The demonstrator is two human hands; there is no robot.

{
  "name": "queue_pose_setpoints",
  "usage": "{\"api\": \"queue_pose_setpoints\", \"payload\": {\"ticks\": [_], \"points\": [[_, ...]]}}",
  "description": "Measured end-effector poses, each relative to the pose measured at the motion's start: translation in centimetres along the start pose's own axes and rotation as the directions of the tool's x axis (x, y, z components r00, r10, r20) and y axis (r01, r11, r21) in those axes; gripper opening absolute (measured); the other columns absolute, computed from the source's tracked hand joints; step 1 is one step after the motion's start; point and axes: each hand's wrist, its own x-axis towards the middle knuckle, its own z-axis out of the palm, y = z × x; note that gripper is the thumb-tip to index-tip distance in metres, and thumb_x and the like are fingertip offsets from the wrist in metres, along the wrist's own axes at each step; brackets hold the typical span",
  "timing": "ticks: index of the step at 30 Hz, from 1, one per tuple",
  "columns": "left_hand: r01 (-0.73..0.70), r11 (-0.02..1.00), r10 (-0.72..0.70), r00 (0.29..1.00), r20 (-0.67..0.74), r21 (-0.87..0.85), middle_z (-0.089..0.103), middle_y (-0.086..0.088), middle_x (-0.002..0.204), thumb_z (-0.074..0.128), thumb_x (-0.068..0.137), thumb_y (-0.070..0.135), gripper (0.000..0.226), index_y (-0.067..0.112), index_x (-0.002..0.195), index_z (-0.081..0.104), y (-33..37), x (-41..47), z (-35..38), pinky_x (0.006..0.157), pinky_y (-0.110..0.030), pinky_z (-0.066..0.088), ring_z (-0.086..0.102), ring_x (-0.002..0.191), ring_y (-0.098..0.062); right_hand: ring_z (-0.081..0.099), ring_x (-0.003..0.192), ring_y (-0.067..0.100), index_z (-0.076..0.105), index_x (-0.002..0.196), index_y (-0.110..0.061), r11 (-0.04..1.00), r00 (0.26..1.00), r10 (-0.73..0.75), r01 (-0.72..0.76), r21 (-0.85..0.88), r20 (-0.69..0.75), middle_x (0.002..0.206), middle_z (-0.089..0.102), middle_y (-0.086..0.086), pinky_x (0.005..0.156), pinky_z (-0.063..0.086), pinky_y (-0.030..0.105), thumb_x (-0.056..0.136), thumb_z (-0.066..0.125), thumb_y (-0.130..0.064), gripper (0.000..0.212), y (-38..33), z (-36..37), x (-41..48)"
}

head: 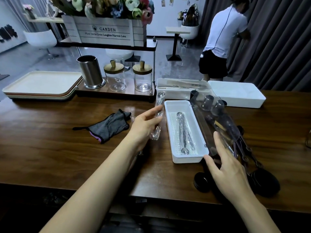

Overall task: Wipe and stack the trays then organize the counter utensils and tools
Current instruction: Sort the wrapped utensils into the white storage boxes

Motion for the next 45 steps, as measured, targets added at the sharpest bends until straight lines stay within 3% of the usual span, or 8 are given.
{"api": "queue_pose_setpoints", "payload": {"ticks": [11,16,23,30,34,39,42,45], "points": [[-0.264,0.759,0.214,0.965,0.154,0.596,0.063,0.014,0.127,0.079,0.087,0.022,0.051,0.021,0.136,0.065,-2.1,1.8,1.4,0.108,-0.021,0.035,0.056,0.121,0.000,0.028,0.146,0.004,0.004,0.158,-0.044,1.000,1.000,0.005,-0.005,-0.009,0.005,0.163,0.020,-0.016,0.106,0.025,0.017,0.100,0.054,-0.039,0.077,0.0,-0.1,-0.1],[-0.271,0.516,0.186,0.961,0.203,0.812,0.063,0.013,0.135,0.069,0.074,0.070,0.075,0.031,0.139,0.062,-3.2,3.6,1.5,0.116,-0.050,0.036,0.049,0.134,-0.015,0.024,0.148,0.001,0.003,0.159,-0.043,1.000,1.000,0.008,-0.008,-0.001,0.016,0.164,0.016,-0.018,0.109,0.020,0.015,0.100,0.054,-0.038,0.077,0.1,-0.2,-0.2],[-0.252,0.175,0.109,0.966,0.236,0.952,0.057,0.005,0.146,0.063,0.084,0.069,0.065,0.033,0.138,0.062,-3.0,5.4,2.7,0.120,-0.065,0.001,0.020,0.152,-0.023,0.025,0.147,0.001,0.003,0.158,-0.043,1.000,1.000,0.014,-0.014,0.004,0.015,0.164,0.014,-0.021,0.107,0.023,0.016,0.100,0.053,-0.040,0.077,0.1,-0.3,-0.3],[-0.198,-0.071,-0.032,0.980,0.196,0.978,0.060,-0.010,0.141,0.053,0.095,0.064,0.050,0.023,0.114,0.074,-2.3,6.1,4.8,0.116,-0.068,-0.009,0.006,0.155,-0.027,0.030,0.146,0.004,0.000,0.157,-0.047,1.000,1.000,0.016,-0.016,-0.001,0.002,0.162,0.016,-0.022,0.106,0.033,0.023,0.100,0.053,-0.041,0.078,-0.1,-0.4,-0.3],[-0.236,-0.180,-0.173,0.963,0.205,0.955,0.050,-0.013,0.151,0.045,0.098,0.065,0.054,0.031,0.136,0.063,-1.0,5.6,5.4,0.115,-0.066,-0.016,-0.007,0.156,-0.034,0.027,0.146,0.003,0.000,0.157,-0.048,1.000,1.000,0.026,-0.026,-0.006,0.002,0.161,0.015,-0.023,0.107,0.031,0.023,0.099,0.053,-0.043,0.078,-0.3,-0.4,-0.4],[-0.291,0.092,0.166,0.948,0.273,0.952,0.041,-0.004,0.160,0.048,0.101,0.058,0.054,0.035,0.150,0.048,-0.7,3.1,0.5,0.121,-0.047,0.021,0.024,0.152,-0.031,0.021,0.133,-0.011,0.002,0.156,-0.050,0.998,0.998,0.057,-0.057,0.005,-0.013,0.159,0.018,-0.023,0.104,0.032,0.022,0.098,0.054,-0.043,0.078,-0.7,-0.1,-0.4],[-0.141,0.052,0.311,0.943,0.118,0.989,0.055,-0.007,0.141,0.051,0.099,0.058,0.052,0.033,0.145,0.056,-1.7,1.5,-5.3,0.104,-0.044,0.044,0.050,0.125,-0.036,0.026,0.137,-0.007,0.003,0.156,-0.050,0.997,0.997,0.079,-0.079,-0.002,-0.019,0.160,0.022,-0.020,0.103,0.032,0.024,0.098,0.055,-0.043,0.079,-1.0,0.1,-0.5],[0.023,-0.036,0.184,0.983,-0.016,0.999,0.053,-0.009,0.128,0.053,0.096,0.063,0.059,0.037,0.149,0.049,-2.1,0.6,-9.0,0.085,-0.044,0.050,0.054,0.113,-0.036,0.030,0.145,0.005,0.007,0.158,-0.047,0.995,0.994,0.102,-0.103,-0.016,-0.039,0.162,0.025,-0.016,0.103,0.032,0.025,0.097,0.057,-0.041,0.078,-1.3,0.3,-0.6]]}}
